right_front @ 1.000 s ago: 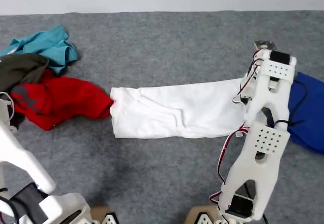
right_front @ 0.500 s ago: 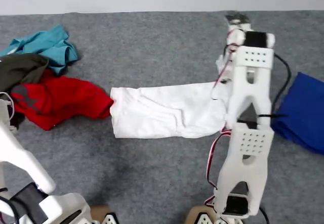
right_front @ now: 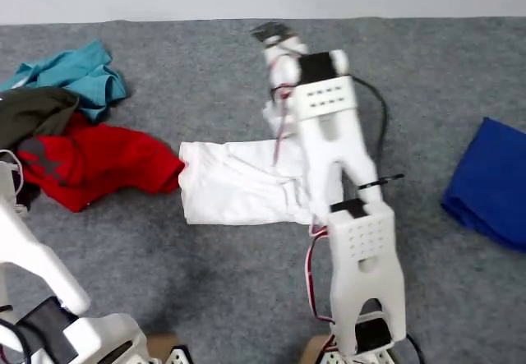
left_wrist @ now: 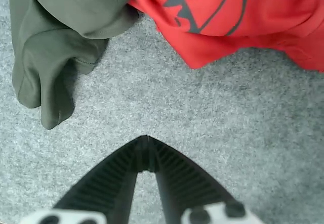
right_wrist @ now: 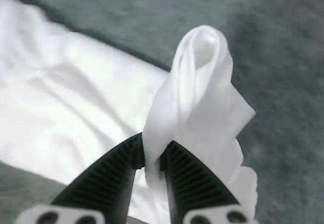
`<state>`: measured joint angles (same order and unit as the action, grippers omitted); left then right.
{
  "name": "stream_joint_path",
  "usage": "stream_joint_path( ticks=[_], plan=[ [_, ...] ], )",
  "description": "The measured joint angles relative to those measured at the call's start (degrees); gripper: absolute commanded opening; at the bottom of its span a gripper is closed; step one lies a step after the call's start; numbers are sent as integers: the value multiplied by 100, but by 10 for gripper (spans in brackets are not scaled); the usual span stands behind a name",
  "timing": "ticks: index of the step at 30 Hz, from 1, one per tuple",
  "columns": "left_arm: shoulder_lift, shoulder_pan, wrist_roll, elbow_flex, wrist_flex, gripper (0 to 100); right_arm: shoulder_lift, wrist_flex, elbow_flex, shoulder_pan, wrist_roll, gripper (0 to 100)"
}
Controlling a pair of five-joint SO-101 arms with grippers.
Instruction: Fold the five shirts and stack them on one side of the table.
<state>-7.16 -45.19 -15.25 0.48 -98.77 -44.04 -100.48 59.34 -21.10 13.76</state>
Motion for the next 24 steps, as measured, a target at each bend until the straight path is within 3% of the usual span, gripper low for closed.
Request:
stream_joint_path(
  ticks=[7, 24],
  plan=[
    [0, 0, 0, 0, 0, 4, 0, 9, 0, -888, 360, 10],
    [0, 0, 0, 132, 0, 4, -466, 589, 0, -1881, 633, 10]
  ],
)
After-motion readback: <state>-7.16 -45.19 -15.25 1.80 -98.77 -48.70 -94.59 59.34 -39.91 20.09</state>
